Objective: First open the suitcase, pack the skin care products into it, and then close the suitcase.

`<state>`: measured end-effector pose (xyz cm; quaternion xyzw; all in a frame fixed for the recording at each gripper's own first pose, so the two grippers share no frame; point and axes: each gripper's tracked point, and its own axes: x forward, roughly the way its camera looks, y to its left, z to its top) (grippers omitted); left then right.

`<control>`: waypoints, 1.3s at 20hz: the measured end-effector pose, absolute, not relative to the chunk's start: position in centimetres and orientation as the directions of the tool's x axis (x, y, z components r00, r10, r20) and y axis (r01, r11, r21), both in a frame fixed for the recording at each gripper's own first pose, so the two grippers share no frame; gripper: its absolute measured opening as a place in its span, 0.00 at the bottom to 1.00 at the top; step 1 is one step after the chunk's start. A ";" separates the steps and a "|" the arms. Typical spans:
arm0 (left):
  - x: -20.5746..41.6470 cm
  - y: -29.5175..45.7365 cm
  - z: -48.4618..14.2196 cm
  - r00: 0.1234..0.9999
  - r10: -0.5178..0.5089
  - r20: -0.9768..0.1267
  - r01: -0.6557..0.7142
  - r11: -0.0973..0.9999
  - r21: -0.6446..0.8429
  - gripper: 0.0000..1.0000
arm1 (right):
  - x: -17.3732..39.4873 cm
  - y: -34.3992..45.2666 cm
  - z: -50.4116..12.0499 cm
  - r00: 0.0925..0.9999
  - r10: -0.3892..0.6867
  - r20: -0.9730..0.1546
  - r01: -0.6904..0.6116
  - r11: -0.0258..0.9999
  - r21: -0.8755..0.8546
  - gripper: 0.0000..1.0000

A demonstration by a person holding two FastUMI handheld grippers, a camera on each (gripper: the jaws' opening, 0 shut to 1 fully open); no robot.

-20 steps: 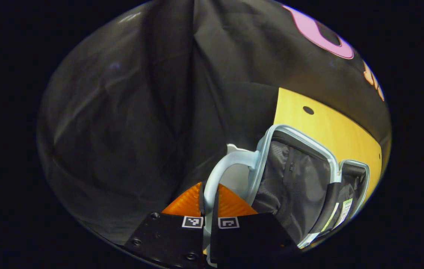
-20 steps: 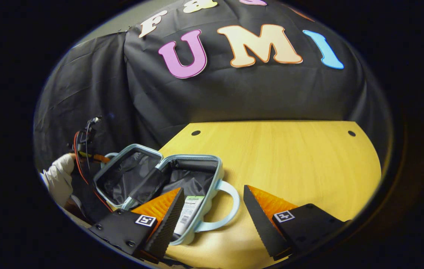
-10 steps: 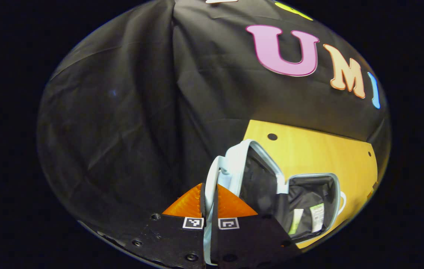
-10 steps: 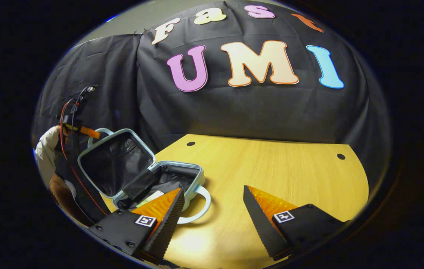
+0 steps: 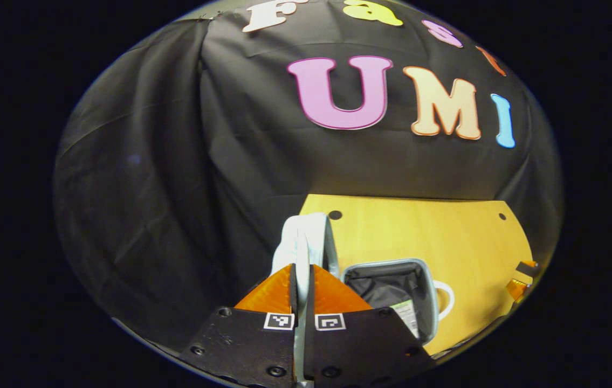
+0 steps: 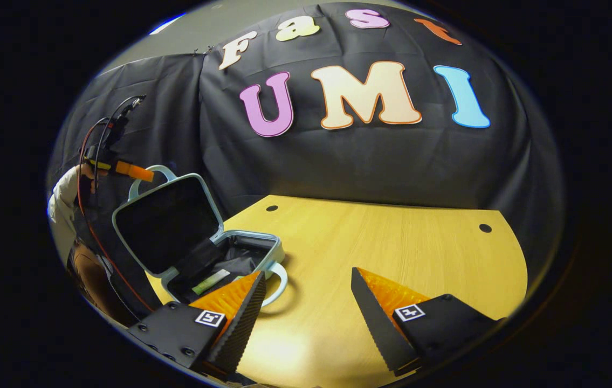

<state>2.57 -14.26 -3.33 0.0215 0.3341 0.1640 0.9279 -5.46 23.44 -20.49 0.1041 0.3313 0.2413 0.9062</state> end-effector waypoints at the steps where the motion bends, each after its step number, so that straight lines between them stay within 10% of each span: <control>1: 3.2 -15.5 -3.5 0.736 0.298 -0.608 -0.266 0.953 0.144 0.00 | -5.3 23.0 -20.5 0.668 0.503 -0.548 -0.362 0.863 0.352 0.98; 9: 6.5 -27.4 -6.0 0.801 0.004 -0.599 -0.074 0.993 -0.092 0.00 | -5.9 20.2 -20.1 0.670 0.478 -0.568 -0.349 0.878 0.328 0.98; 21: 7.3 -37.7 -12.6 0.773 -0.131 -0.621 0.066 0.990 -0.127 0.03 | -6.0 15.0 -19.3 0.727 0.355 -0.588 -0.239 0.933 0.268 0.98; 23: 7.9 -38.7 -13.0 0.782 -0.137 -0.608 0.083 0.990 -0.116 0.09 | -6.3 13.9 -18.9 0.739 0.332 -0.586 -0.221 0.941 0.255 0.98; 26: 8.5 -40.5 -11.7 0.812 -0.149 -0.564 0.084 0.987 -0.139 0.46 | -6.6 12.3 -18.6 0.750 0.313 -0.582 -0.208 0.948 0.241 0.98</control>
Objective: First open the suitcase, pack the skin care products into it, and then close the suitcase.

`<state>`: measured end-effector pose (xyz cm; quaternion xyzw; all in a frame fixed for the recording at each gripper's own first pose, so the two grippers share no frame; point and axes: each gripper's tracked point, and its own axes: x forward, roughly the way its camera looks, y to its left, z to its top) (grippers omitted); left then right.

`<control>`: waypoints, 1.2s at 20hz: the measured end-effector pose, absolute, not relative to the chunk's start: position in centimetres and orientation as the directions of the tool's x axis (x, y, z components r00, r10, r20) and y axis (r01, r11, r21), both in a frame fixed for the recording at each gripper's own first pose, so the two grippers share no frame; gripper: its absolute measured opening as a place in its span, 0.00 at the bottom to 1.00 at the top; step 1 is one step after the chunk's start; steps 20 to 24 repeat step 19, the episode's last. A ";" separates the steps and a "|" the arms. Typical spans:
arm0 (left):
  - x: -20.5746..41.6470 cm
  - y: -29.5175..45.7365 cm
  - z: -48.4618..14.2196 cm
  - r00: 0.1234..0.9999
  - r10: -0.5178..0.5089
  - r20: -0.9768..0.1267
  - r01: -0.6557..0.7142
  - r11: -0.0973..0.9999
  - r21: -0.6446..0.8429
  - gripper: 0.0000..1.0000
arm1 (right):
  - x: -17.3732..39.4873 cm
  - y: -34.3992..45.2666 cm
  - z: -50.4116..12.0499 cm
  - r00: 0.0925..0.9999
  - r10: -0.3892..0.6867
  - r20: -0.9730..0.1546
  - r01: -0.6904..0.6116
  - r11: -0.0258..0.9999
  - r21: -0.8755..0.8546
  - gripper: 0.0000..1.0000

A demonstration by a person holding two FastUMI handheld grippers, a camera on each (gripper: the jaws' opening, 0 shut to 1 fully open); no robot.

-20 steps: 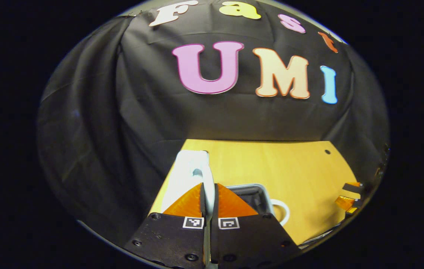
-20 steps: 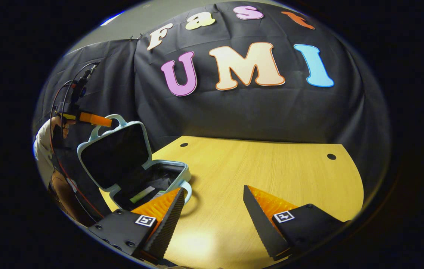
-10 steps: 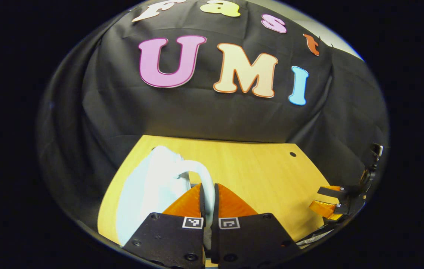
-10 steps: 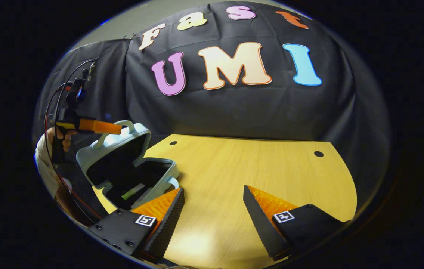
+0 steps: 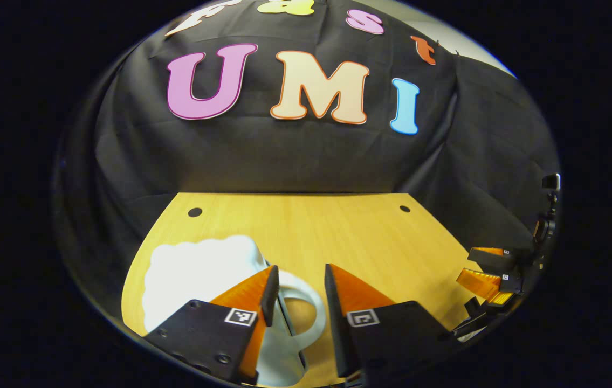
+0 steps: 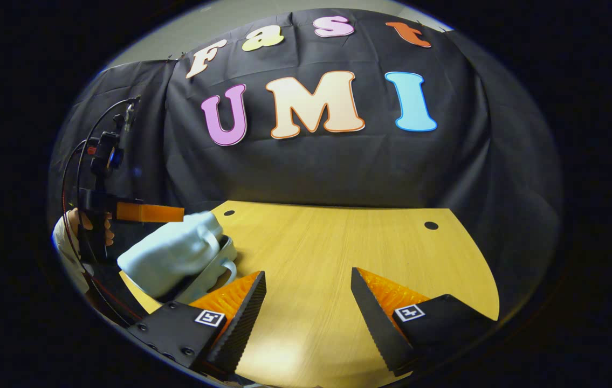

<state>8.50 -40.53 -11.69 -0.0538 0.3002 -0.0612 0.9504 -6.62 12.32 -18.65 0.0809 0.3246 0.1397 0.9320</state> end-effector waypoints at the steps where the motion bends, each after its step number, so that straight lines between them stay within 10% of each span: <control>1: 8.8 -41.2 -11.3 0.820 -0.151 -0.552 0.085 0.986 -0.145 0.59 | -6.6 11.9 -18.4 0.756 0.312 -0.576 -0.205 0.948 0.244 0.98; 7: 9.3 -42.9 -5.1 0.940 0.072 -0.333 -0.074 0.997 0.007 0.94 | -3.0 6.9 -12.7 0.870 0.244 -0.428 -0.180 0.966 0.185 0.98; 11: 10.2 -46.9 3.8 0.991 0.132 -0.019 -0.132 0.991 -0.003 0.95 | -0.5 2.3 -5.8 0.960 0.129 -0.250 -0.113 0.990 0.079 0.98; 24: 9.9 -51.6 4.4 0.997 -0.012 -0.070 0.021 0.992 0.125 0.96 | -0.8 0.2 3.7 0.999 0.011 -0.032 -0.006 0.987 0.160 0.97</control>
